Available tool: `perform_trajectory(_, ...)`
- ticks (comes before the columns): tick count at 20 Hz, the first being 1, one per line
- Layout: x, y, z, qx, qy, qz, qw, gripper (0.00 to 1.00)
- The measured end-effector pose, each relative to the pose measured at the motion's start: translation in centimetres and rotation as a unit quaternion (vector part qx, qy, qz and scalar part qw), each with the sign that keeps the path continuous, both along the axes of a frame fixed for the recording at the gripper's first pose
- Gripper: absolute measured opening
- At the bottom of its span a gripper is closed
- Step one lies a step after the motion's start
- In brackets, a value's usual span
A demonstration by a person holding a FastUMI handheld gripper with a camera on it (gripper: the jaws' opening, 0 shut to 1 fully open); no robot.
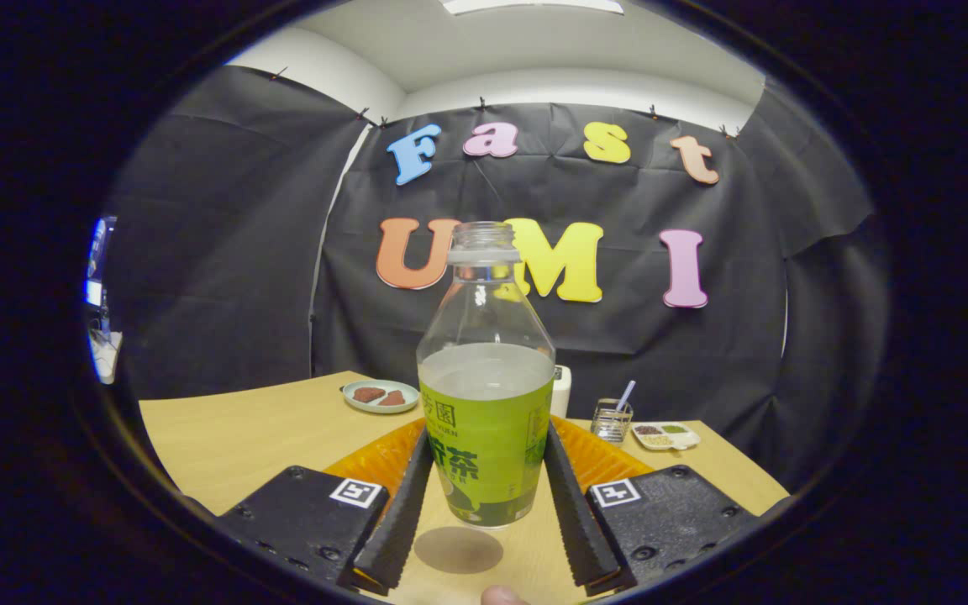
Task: Take the bottle from table, then pour the juice into the cup, finally place the bottle on the coaster
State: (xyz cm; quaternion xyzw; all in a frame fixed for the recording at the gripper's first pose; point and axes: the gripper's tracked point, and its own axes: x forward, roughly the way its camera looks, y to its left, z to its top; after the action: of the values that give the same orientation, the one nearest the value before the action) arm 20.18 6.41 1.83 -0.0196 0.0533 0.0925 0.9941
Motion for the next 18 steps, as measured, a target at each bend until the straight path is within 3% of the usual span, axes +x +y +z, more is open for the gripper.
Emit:
perform_trajectory(9,1.9,1.8,-7.0,0.013,0.063,0.019,0.998,0.76)
perform_trajectory(18,2.6,1.7,-9.7,0.007,0.088,0.018,0.996,0.77)
